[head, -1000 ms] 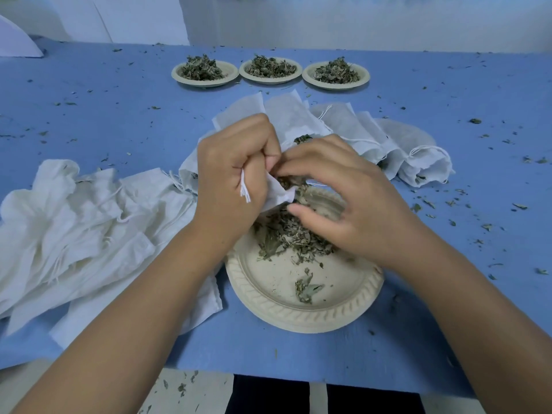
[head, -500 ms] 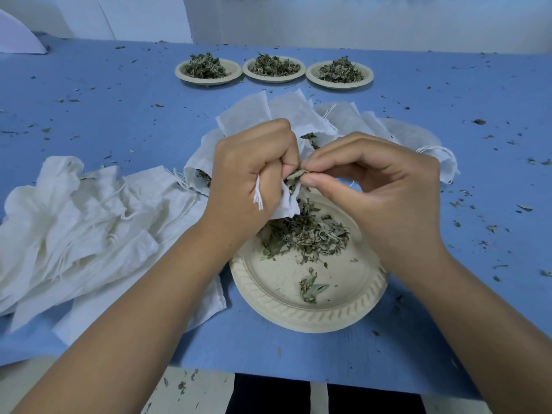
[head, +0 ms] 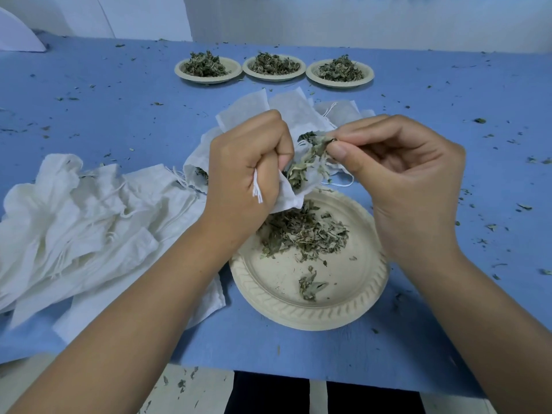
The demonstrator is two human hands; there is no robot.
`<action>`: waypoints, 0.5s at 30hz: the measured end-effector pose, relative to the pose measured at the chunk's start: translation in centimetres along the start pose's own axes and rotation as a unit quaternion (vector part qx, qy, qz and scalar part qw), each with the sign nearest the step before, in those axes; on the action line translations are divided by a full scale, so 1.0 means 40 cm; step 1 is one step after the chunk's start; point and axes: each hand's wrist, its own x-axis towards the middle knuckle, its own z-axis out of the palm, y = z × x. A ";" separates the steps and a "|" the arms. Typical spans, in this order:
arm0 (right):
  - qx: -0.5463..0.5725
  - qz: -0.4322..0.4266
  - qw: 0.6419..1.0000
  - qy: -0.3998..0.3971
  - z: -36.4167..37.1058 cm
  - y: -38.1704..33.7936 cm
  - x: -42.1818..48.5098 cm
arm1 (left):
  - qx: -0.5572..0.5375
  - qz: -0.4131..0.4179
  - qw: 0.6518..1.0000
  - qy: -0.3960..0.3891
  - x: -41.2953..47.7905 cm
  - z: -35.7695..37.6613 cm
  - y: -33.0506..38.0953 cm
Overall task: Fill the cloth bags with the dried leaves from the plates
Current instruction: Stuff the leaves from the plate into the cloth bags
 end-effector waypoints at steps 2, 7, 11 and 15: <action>-0.025 -0.007 1.000 -0.015 0.005 0.008 -0.008 | -0.008 0.011 1.000 0.001 0.000 0.003 0.005; -0.236 -0.097 0.954 -0.158 0.019 0.041 -0.022 | -0.033 0.039 0.999 0.008 -0.002 0.002 0.010; -0.269 -0.134 0.939 -0.170 -0.003 0.033 -0.008 | -0.022 0.012 0.999 0.035 0.002 -0.001 0.005; -0.331 -0.157 0.905 -0.216 -0.001 0.012 -0.008 | -0.038 0.019 0.998 0.039 0.001 -0.001 0.007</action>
